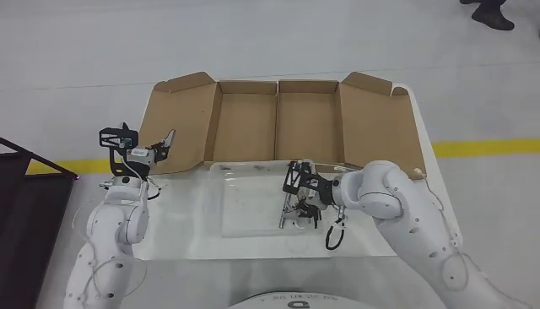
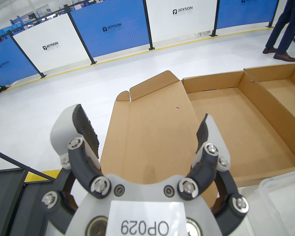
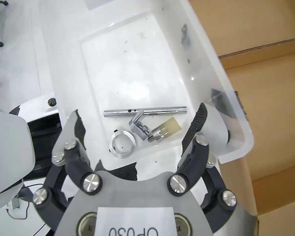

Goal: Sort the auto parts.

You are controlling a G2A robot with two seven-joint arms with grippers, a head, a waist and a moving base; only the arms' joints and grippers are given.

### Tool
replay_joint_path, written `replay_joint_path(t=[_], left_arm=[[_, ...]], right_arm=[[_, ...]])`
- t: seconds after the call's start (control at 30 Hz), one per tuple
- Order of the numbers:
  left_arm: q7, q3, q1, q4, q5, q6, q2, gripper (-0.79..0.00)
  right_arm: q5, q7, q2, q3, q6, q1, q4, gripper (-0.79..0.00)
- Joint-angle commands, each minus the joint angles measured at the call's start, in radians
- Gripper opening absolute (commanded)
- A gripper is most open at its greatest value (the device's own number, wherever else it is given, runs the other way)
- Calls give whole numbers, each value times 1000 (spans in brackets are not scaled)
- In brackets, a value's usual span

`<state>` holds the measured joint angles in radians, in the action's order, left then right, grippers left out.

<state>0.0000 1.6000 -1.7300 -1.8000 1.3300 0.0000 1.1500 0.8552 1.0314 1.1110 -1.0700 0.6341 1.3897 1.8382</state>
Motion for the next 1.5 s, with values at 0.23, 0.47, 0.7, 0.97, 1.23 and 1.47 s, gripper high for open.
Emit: replay_joint_path(t=[0.23,0.47,0.7,0.97,1.23,1.47], left_arm=[[0,0,0,0,0,0,0,0],[0,0,0,0,0,0,0,0],[0,0,0,0,0,0,0,0],[0,0,0,0,0,0,0,0],[0,0,0,0,0,0,0,0],[0,0,0,0,0,0,0,0]], right_arm=[[6,100,15,113,-98,-102,-76,-228],[-4,143,27,191,-125,-157,-114,-406],[-51,149,33,222,-135,-196,-153,-449],[-59,149,37,260,-143,-224,-197,-456],[-66,139,46,306,-151,-253,-249,-499],[-78,136,53,337,-148,-277,-272,-696]])
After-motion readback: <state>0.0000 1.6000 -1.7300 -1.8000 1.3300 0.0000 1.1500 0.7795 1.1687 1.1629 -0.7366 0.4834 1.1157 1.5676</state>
